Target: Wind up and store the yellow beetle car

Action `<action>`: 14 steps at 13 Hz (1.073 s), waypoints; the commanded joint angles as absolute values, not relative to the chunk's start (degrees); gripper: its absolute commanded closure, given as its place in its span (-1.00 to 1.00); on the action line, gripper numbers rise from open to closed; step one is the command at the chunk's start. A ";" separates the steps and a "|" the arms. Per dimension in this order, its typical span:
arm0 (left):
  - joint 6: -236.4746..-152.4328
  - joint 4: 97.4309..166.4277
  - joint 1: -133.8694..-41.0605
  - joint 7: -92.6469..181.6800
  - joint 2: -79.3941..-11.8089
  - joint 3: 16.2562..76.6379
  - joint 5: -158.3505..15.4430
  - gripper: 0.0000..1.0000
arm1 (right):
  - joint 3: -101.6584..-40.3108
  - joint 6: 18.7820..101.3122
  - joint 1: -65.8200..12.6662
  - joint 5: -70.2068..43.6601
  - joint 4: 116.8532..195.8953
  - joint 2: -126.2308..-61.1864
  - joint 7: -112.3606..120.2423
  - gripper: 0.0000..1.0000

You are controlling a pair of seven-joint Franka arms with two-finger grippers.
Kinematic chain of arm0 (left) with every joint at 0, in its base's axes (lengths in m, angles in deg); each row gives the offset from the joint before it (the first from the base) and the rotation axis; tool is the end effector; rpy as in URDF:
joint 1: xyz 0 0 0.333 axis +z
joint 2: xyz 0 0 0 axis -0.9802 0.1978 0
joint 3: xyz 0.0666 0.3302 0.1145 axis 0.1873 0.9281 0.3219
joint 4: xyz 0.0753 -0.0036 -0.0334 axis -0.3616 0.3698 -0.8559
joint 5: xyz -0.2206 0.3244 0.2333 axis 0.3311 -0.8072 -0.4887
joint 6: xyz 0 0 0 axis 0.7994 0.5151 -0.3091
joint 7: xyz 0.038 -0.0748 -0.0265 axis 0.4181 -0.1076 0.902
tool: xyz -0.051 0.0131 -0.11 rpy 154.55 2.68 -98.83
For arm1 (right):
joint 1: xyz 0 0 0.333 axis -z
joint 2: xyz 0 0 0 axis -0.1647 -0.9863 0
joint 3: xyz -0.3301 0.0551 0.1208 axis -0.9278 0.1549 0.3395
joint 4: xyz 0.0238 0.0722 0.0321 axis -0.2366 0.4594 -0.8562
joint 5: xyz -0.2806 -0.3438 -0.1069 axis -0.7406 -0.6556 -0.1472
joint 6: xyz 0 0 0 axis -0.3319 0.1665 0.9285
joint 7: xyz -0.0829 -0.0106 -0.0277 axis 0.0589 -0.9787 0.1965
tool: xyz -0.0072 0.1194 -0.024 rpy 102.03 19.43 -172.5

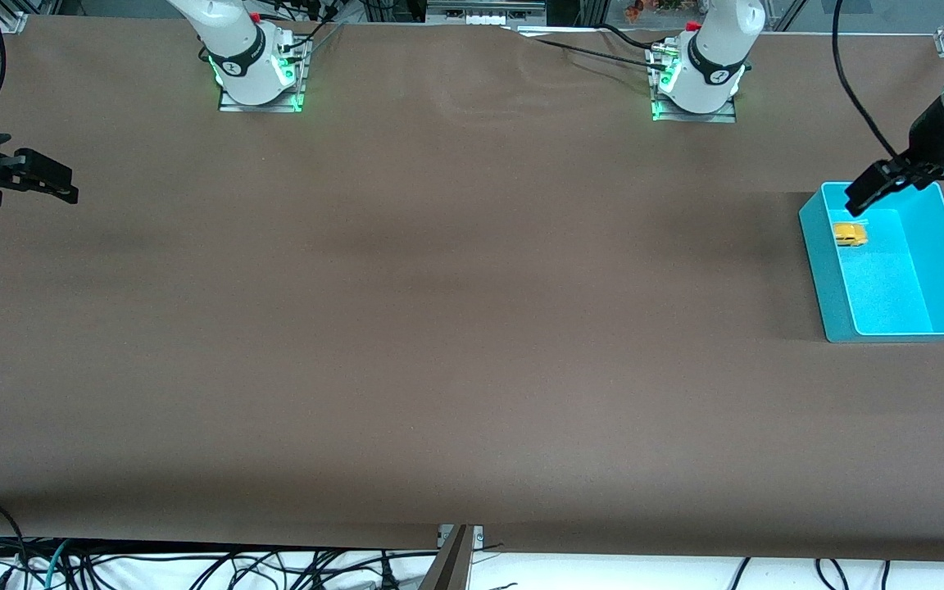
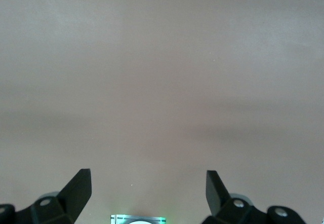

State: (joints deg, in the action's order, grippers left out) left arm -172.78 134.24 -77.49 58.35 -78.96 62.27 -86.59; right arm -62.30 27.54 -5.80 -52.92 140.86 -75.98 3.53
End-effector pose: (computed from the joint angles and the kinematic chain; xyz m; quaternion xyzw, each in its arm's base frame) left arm 0.5780 -0.0024 0.6273 -0.9854 -0.1603 -0.0200 0.0534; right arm 0.6400 -0.0131 0.6378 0.9977 0.0347 -0.0550 0.0183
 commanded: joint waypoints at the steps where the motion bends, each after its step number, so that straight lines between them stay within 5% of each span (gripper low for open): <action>1: -169.49 131.36 -77.01 51.43 -78.87 61.87 -85.99 -1.00 | -62.11 27.75 -5.35 -52.05 140.85 -75.78 3.04 -1.00; 14: -165.45 128.29 -76.57 50.81 -77.47 62.05 -82.73 -1.00 | -62.11 27.75 -5.35 -52.05 140.85 -75.78 3.04 -1.00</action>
